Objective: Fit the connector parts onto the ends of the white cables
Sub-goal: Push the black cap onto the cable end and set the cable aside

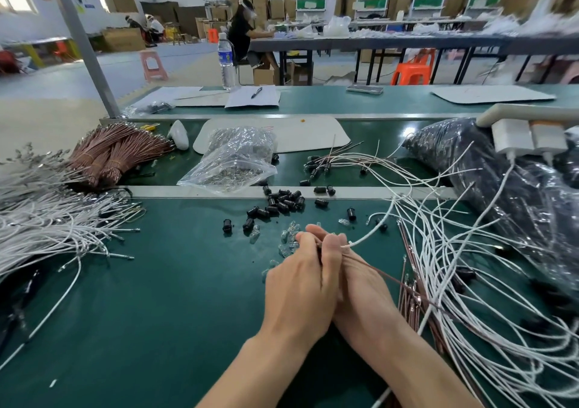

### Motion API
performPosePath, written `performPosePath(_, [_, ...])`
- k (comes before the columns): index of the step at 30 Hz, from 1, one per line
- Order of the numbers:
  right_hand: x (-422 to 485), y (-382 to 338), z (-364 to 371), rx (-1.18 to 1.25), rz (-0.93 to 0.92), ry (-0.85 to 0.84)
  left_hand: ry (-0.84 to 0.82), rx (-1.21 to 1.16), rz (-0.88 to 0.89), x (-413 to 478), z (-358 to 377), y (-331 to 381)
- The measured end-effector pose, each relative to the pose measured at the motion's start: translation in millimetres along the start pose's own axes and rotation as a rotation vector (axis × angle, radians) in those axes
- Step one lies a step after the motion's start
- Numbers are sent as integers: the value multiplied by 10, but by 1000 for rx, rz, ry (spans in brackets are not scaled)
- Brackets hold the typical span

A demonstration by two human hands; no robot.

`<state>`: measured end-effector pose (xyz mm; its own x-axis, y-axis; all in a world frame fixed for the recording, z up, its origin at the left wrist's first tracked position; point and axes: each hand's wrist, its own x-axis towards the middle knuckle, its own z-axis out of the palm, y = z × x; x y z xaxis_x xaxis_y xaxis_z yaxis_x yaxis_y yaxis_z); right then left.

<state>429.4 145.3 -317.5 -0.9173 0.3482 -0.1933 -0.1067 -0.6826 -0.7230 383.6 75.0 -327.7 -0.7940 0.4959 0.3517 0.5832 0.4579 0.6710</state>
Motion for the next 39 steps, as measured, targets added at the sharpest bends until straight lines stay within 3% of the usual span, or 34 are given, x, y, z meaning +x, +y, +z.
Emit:
performPosePath(5, [47, 7, 21, 98, 40, 63, 9, 24, -17, -5, 26, -12])
performPosePath(25, [156, 63, -67, 116, -11, 165, -47, 147, -38, 50, 78, -13])
performPosePath(31, [107, 19, -31, 41, 0, 52, 25, 56, -53, 44, 30, 10])
performPosePath(39, [87, 7, -51, -38, 13, 13, -33, 288, -43, 98, -33, -70])
